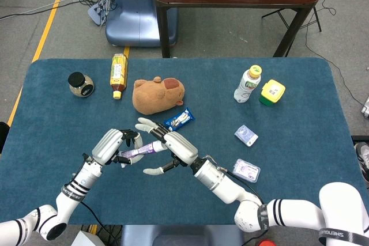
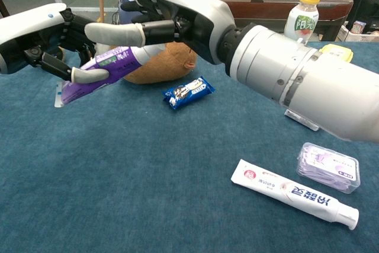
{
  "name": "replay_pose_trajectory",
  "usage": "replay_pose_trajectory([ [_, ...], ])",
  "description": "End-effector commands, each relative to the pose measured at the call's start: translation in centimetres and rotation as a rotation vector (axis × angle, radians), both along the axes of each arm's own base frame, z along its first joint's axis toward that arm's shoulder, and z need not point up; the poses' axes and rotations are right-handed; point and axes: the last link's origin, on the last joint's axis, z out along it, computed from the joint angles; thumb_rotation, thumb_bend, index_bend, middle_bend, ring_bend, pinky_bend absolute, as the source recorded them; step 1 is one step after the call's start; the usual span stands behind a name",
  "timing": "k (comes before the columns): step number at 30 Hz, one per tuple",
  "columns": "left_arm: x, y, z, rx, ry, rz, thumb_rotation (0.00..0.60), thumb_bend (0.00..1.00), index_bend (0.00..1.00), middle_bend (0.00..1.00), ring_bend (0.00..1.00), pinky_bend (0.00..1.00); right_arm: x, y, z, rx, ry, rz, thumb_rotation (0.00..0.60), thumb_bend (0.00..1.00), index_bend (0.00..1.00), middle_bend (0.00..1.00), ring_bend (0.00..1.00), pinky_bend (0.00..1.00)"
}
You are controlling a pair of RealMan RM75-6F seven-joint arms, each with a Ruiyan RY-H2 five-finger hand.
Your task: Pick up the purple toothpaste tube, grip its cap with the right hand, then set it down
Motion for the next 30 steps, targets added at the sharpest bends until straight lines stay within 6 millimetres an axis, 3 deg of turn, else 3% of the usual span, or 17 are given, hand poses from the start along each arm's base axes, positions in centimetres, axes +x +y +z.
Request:
replay_pose_trajectory([
  [1, 0.1, 0.0, 0.0, 0.001, -0.003, -0.001, 0.6, 0.44, 0.57, 0.64, 0.5, 0.56, 0.3, -0.1, -0.2, 0.007, -0.009, -0.001, 0.45, 0.0, 0.0, 0.0, 0.0, 0.0],
  [30, 0.3, 0.4, 0.1, 0.002, -0.018, 0.006, 0.6, 0.44, 0.57, 0.64, 0.5, 0.56, 1.6, -0.4, -1.6, 0.037, -0.077, 0.016, 0.448, 0.0, 0.0, 0.0, 0.0, 0.0],
])
